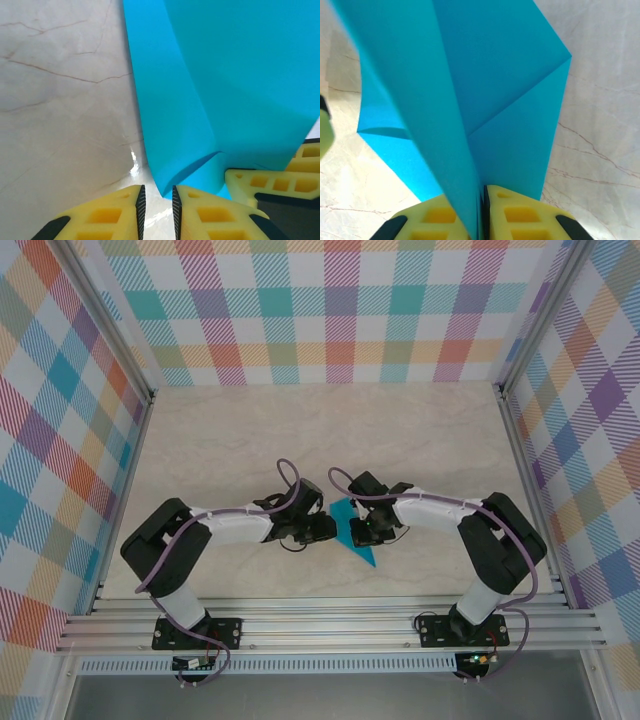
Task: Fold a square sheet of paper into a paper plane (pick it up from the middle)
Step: Pick up the paper plane from the center of the table, then place the paper plane at the center of the table.
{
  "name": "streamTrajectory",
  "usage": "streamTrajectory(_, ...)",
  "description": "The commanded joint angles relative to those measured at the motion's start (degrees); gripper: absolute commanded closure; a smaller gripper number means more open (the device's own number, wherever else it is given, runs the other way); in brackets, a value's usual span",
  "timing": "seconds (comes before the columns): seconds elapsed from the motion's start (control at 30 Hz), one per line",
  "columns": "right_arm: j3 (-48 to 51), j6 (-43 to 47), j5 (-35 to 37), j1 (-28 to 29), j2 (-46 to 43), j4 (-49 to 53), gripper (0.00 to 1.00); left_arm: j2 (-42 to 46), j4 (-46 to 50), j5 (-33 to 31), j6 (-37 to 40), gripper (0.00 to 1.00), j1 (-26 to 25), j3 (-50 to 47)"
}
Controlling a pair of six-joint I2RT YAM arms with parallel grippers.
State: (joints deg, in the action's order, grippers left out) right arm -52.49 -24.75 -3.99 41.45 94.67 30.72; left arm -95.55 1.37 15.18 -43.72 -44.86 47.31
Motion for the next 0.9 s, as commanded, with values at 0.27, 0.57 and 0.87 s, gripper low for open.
streamTrajectory(0.27,-8.6,-6.9,13.1,0.6,0.1,10.6,0.92,13.7,5.8,-13.4,-0.4,0.72,-0.3,-4.8)
streamTrajectory(0.57,-23.1,-11.4,9.8,-1.7,13.6,12.3,0.90,22.3,8.3,-19.2,-1.8,0.66,0.6,-10.0)
streamTrajectory(0.87,-30.6,-13.7,9.9,-1.8,23.0,14.0,0.87,26.8,9.5,-20.1,-2.4,0.64,1.4,-13.3)
